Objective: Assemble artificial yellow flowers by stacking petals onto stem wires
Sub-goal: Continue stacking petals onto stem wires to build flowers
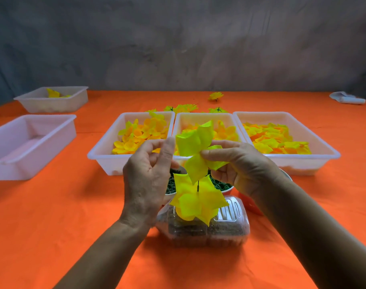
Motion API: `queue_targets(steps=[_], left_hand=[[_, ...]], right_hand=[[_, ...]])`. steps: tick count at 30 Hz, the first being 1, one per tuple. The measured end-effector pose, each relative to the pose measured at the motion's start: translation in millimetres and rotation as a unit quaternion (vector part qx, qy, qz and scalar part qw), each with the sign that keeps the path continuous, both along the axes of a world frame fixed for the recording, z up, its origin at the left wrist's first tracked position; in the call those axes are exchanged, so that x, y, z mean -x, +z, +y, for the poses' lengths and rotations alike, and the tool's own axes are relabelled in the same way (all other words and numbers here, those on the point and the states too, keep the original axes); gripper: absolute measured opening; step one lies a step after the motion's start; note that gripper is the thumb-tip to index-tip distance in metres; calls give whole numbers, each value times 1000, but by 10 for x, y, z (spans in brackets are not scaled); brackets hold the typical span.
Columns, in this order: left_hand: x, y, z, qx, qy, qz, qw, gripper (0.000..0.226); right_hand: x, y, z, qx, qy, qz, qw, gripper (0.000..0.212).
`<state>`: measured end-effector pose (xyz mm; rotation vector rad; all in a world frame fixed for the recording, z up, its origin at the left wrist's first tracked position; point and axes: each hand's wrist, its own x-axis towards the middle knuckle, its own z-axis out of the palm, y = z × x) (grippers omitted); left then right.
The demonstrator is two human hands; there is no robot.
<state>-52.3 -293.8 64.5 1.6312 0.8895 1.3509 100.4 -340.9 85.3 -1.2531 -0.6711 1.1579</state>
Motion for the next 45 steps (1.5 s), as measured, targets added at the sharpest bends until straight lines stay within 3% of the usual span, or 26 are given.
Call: queue_targets(steps=[3, 4, 7, 9, 12, 16, 18, 21, 25, 27, 31, 36, 40, 45], left_hand=[[-19, 28, -45, 57, -27, 34, 997, 75], [-27, 39, -58, 66, -32, 43, 996, 73], [-78, 66, -50, 119, -89, -3, 989, 33], [-102, 79, -7, 179, -118, -22, 977, 20], [-141, 123, 78, 254, -141, -37, 956, 15], [-152, 175, 152, 318, -168, -55, 931, 10], [-130, 169, 146, 329, -184, -32, 926, 10], [-89, 129, 113, 335, -199, -10, 921, 37], [-80, 69, 116, 343, -203, -28, 917, 41], [-81, 44, 130, 349, -202, -31, 914, 40], [-85, 0, 154, 373, -195, -23, 907, 17], [-98, 0, 149, 387, -204, -34, 899, 13], [-96, 21, 117, 378, -206, -29, 902, 41], [-105, -3, 118, 381, -208, -37, 900, 41]], right_hand=[[1, -9, -14, -4, -4, -13, 1000, 28], [-1, -11, -21, -2, -3, -18, 1000, 28], [-16, -1, -49, 8, 4, -32, 999, 28], [-37, 23, -59, 11, 5, -40, 999, 25], [-50, 84, -50, 18, 4, -63, 998, 28], [-38, 132, -1, 31, 34, -80, 996, 58], [-22, 130, 2, 39, 36, -86, 995, 52], [-16, 88, -6, 37, 44, -88, 994, 37], [-25, 39, -4, 61, 36, -90, 993, 68], [-28, 24, -7, 63, 38, -101, 992, 73], [-25, 25, 11, 71, 52, -105, 991, 90], [-40, 33, 64, 76, 52, -105, 990, 50], [-41, 38, 80, 77, 57, -112, 989, 44], [-47, 22, 35, 67, 36, -162, 984, 45]])
